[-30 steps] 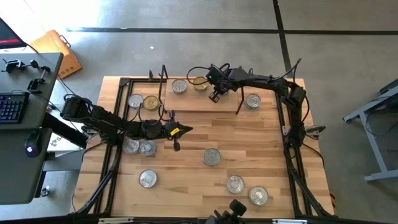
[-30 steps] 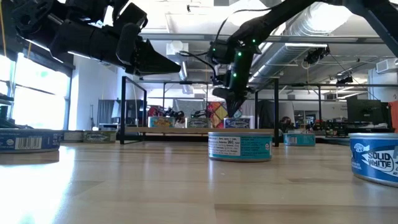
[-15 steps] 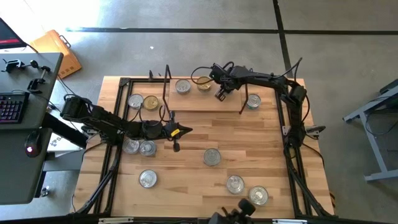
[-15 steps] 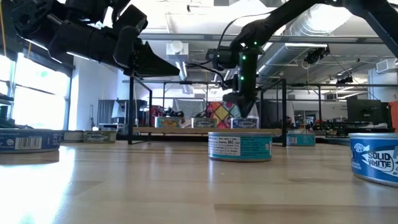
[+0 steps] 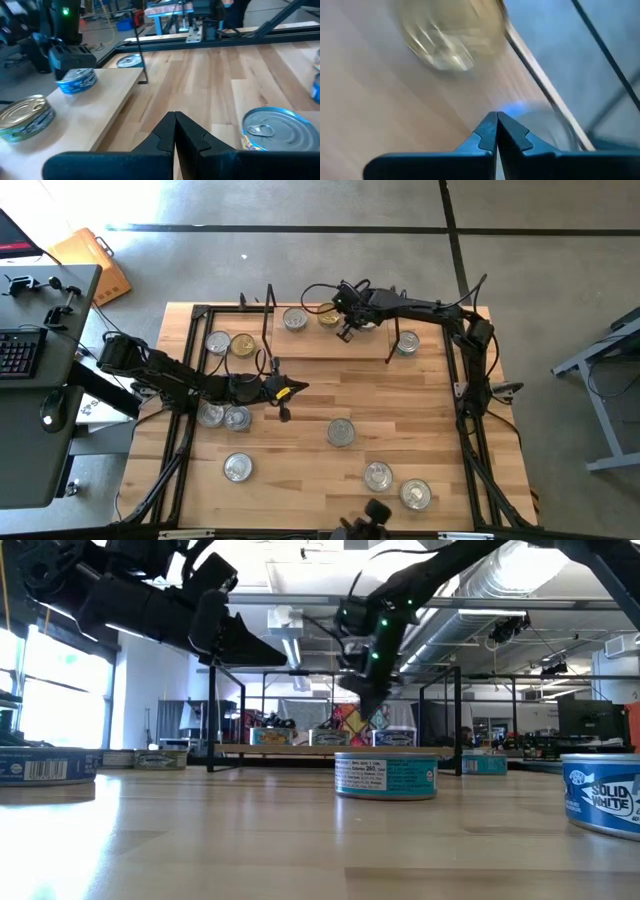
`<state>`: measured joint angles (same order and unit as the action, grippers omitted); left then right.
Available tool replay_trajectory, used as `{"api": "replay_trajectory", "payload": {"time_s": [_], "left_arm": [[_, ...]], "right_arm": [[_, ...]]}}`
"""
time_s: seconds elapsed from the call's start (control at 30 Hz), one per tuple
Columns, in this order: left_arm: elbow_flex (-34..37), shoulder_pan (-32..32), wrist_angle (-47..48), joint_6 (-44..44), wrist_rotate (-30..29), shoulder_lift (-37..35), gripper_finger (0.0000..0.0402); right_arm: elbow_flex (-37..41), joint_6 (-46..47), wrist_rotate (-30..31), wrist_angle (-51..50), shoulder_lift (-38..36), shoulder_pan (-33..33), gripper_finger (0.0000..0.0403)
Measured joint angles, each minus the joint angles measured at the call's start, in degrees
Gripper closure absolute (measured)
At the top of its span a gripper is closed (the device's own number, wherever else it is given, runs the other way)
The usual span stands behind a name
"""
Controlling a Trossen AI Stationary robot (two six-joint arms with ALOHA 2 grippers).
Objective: Stack canned seafood by type on shelf
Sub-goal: Adjust the tuna cans and shelf
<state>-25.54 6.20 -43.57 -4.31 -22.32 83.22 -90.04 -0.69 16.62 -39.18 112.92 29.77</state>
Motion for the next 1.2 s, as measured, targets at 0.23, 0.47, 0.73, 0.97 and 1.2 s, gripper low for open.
{"api": "replay_trajectory", "payload": {"time_s": [0.23, 0.47, 0.73, 0.97, 1.2], "left_arm": [[0.0, 3.2, 3.9, 0.7, -5.9, -3.1, 0.0401], [0.0, 5.1, 10.5, 1.0, -14.0, -5.6, 0.0401], [0.0, 5.2, 10.9, 1.3, -14.4, -5.6, 0.0401], [0.0, 5.1, 10.8, 1.3, -15.7, -5.6, 0.0401], [0.0, 8.4, 11.5, 1.8, -21.5, -8.2, 0.0401]], "right_arm": [[0.0, -3.2, -10.8, 15.8, 2.5, 0.8, 0.0401], [0.0, -2.2, -10.9, 13.0, 4.6, 1.4, 0.0401], [0.0, -0.6, -10.7, 9.2, 3.9, 1.3, 0.0401], [0.0, -0.6, -10.5, 11.2, 3.5, 0.3, 0.0401], [0.0, -3.2, -4.0, 11.8, -3.7, -4.9, 0.0401]]}}
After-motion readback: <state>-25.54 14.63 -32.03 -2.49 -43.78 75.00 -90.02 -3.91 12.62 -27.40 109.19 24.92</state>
